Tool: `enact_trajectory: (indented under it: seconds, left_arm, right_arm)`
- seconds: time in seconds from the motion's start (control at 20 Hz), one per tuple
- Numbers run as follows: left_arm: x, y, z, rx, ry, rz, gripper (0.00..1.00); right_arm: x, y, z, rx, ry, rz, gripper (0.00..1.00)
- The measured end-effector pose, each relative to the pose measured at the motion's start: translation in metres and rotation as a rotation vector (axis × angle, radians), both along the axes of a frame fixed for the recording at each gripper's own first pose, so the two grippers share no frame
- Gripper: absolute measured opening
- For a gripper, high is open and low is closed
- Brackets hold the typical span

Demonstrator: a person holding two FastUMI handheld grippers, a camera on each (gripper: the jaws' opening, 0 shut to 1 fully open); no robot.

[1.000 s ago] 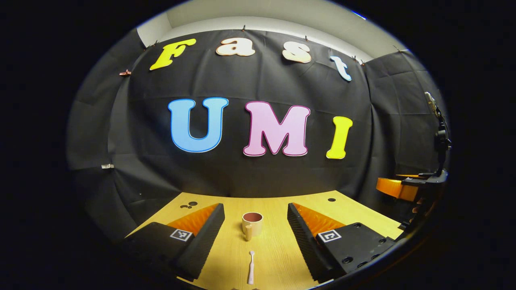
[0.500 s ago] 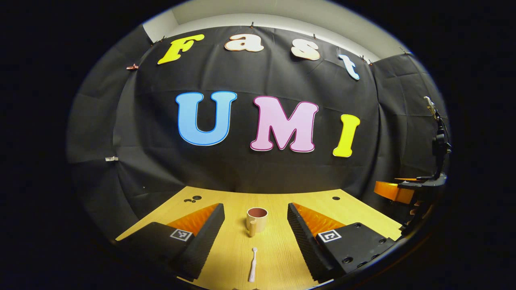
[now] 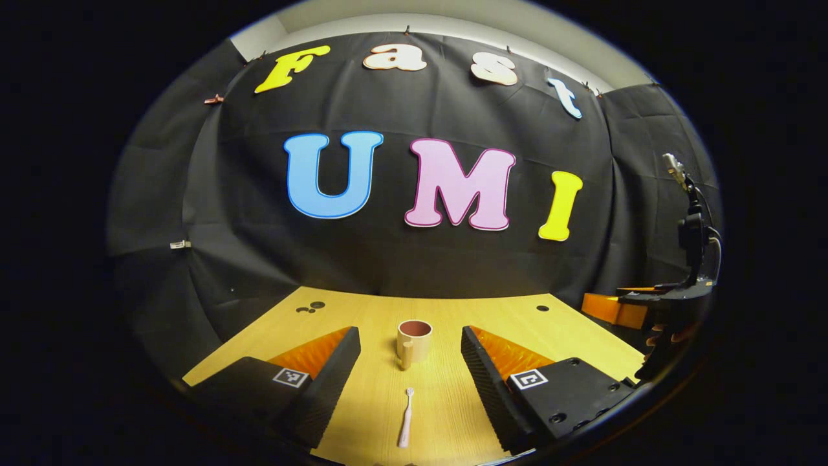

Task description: Put the toothbrush and toothpaste on the desktop into the cup, then pick up the cup and place it on the coaster on the desktop.

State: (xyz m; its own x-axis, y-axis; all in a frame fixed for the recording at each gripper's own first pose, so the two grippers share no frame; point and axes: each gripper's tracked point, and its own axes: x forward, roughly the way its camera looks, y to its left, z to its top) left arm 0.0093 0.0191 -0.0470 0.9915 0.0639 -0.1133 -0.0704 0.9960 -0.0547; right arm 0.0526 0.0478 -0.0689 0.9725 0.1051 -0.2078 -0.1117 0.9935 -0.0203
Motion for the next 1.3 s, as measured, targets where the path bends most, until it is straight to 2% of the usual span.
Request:
enact_trajectory:
  seconds: [0.2,0.35,0.6,0.7,0.9,1.3]
  left_arm:
    - [0.000,0.002,-0.013,-0.002,0.036,0.010,0.97]
    - [0.001,0.006,-0.024,-0.002,0.063,0.024,0.97]
    - [0.009,0.010,-0.039,0.001,0.115,0.040,0.98]
    - [0.012,0.013,-0.043,0.011,0.127,0.043,0.98]
    - [0.019,0.012,-0.048,0.024,0.146,0.035,0.97]
    - [0.016,0.010,-0.065,0.015,0.201,0.024,0.98]
  right_arm:
    - [0.015,0.003,-0.040,-0.036,0.107,0.019,0.98]
    - [0.026,0.006,-0.077,-0.101,0.197,0.036,0.99]
    - [0.025,0.013,-0.139,-0.147,0.363,0.079,0.98]
    - [0.025,0.014,-0.160,-0.131,0.428,0.074,0.98]
    - [0.026,0.008,-0.203,-0.185,0.532,0.069,0.98]
    - [0.017,-0.008,-0.254,-0.182,0.717,0.027,0.98]
